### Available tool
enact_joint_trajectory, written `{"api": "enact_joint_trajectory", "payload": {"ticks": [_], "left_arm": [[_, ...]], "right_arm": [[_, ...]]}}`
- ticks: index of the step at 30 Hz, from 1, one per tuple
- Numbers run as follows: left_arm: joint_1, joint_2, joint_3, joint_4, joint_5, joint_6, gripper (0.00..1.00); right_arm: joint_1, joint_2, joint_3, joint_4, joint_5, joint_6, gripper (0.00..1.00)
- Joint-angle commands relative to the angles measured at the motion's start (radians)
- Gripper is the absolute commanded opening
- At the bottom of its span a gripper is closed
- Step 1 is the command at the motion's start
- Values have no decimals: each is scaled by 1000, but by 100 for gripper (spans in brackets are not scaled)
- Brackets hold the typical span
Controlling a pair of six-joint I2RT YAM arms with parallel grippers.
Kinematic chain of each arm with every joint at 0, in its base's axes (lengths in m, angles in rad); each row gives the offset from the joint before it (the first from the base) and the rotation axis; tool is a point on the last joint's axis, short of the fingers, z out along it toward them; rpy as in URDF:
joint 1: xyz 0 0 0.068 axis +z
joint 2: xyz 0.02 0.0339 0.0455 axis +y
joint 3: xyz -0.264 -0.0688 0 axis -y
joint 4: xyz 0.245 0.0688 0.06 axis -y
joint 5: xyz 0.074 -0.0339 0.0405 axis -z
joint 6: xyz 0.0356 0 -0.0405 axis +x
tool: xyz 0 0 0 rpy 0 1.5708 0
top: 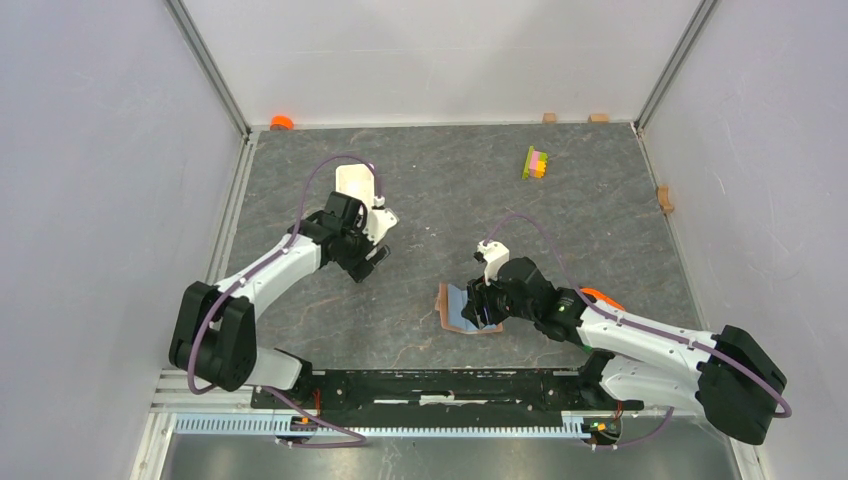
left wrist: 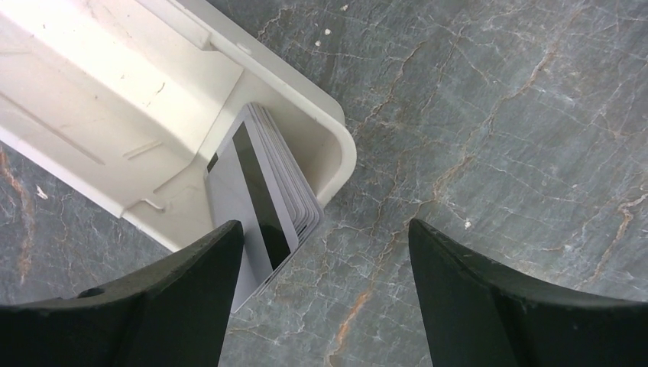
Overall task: Put the credit cards into the card holder
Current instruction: Pick up the credit card from the storage box.
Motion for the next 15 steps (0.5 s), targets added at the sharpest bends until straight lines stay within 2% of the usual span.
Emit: {"api": "enact_joint_trajectory", "payload": {"ticks": [1, 4, 15], "left_arm": [[3, -45, 34, -44, 10, -54, 84], [3, -55, 31, -47, 17, -60, 81], [3, -54, 50, -72, 5, -75, 61]], "right_arm": [[-3, -9, 4, 38, -6, 4, 59], [-4, -4, 4, 40, -9, 6, 59], [-4, -9, -1, 40, -10, 11, 59]]}}
